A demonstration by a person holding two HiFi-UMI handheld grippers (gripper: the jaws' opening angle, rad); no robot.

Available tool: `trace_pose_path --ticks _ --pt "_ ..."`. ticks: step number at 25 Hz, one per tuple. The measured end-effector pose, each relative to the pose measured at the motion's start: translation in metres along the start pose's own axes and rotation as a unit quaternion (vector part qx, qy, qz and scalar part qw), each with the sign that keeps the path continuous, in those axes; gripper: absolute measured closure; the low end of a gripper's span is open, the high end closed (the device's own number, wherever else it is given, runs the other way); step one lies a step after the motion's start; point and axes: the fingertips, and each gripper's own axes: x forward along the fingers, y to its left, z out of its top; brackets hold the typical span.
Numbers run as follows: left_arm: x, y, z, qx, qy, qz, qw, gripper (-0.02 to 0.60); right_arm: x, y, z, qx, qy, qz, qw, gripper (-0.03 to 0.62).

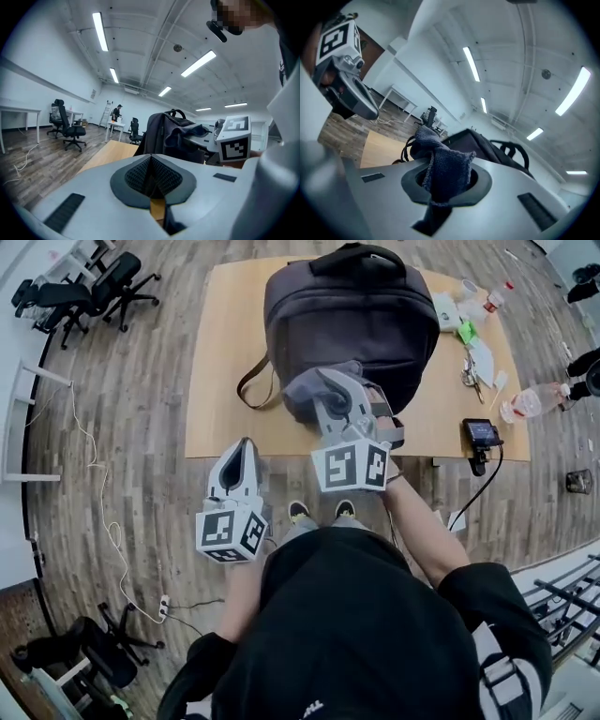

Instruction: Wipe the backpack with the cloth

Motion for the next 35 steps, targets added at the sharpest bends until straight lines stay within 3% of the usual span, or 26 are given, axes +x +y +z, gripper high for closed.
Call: trace_pose_path --ticks 3,8,11,14,16,19,22,25,28,35 --pt "-0.017 0.025 0.004 -0.007 -0.005 0.028 0.9996 0.565 0.03 0.016 0.044 -0.045 -0.025 0.033 0.998 0.553" --pt "-0.027 0.04 0.008 -0.016 -0.008 0.035 0.9992 0.565 0.051 0.012 0.044 -0.092 0.0 0.065 0.994 0.553" --pt "-0.019 0.032 0.009 -0.016 -0.004 0.02 0.9997 0.565 0.042 -0.012 0.032 -0.054 0.008 0.064 0.996 0.554" --pt "-0.007 0.018 0.012 -0.009 -0.001 -0.004 0.9999 0.565 0.033 -0.047 -0.002 -0.029 0.062 0.045 0.997 0.554" --pt "0.003 0.007 0.013 -0.005 0.001 -0.019 0.9998 0.565 0.021 -0.082 -0.035 -0.007 0.1 0.01 0.995 0.553" --pt "0.017 -0.012 0.014 0.003 0.004 -0.044 0.999 0.565 -0.019 -0.145 -0.077 0.009 0.139 -0.075 0.987 0.554" --pt "0.029 -0.033 0.01 0.013 0.011 -0.068 0.9975 0.565 -0.05 -0.172 -0.098 0.023 0.15 -0.108 0.983 0.554" --pt "0.035 -0.049 0.009 0.021 0.013 -0.086 0.996 0.565 -0.056 -0.161 -0.103 0.013 0.149 -0.101 0.984 0.554" --pt "0.036 -0.054 0.011 0.026 0.01 -0.089 0.9957 0.565 -0.047 -0.15 -0.097 0.075 0.121 -0.07 0.987 0.554" --pt "0.01 -0.019 0.013 0.017 0.006 -0.026 0.9995 0.565 0.011 -0.142 -0.054 0.086 0.091 -0.051 0.991 0.553"
